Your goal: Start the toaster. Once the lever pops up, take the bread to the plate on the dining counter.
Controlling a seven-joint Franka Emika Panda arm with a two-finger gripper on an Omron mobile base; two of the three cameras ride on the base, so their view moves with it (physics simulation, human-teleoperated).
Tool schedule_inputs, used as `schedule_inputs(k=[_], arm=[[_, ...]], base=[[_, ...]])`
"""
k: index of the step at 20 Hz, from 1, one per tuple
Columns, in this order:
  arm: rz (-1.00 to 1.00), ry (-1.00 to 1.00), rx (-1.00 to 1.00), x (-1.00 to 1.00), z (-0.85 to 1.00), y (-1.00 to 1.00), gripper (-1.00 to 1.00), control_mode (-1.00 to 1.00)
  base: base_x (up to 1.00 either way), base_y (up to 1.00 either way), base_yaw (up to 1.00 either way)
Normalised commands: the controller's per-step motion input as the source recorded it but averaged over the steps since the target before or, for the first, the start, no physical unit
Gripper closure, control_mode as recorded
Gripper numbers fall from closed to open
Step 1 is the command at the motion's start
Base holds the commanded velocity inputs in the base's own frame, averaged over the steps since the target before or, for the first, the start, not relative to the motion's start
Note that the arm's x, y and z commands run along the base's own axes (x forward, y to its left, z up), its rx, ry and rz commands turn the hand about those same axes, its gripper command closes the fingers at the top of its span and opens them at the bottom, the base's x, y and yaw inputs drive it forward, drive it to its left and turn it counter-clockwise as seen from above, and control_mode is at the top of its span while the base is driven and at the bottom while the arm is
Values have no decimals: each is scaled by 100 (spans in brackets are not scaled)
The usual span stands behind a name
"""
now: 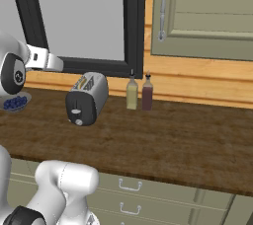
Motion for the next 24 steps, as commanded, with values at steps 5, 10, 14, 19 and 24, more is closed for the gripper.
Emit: schedule_inputs(k=[5,10,14,19,24], arm=[[0,0,0,0,0,0,-100,-100],[0,0,0,0,0,0,-100,-100],[0,0,0,0,0,0,-100,-100],[0,0,0,0,0,0,-100,-100],[0,0,0,0,0,0,-100,-100]], base=[[0,0,0],[0,0,0],[0,0,0],[0,0,0],[0,0,0]])
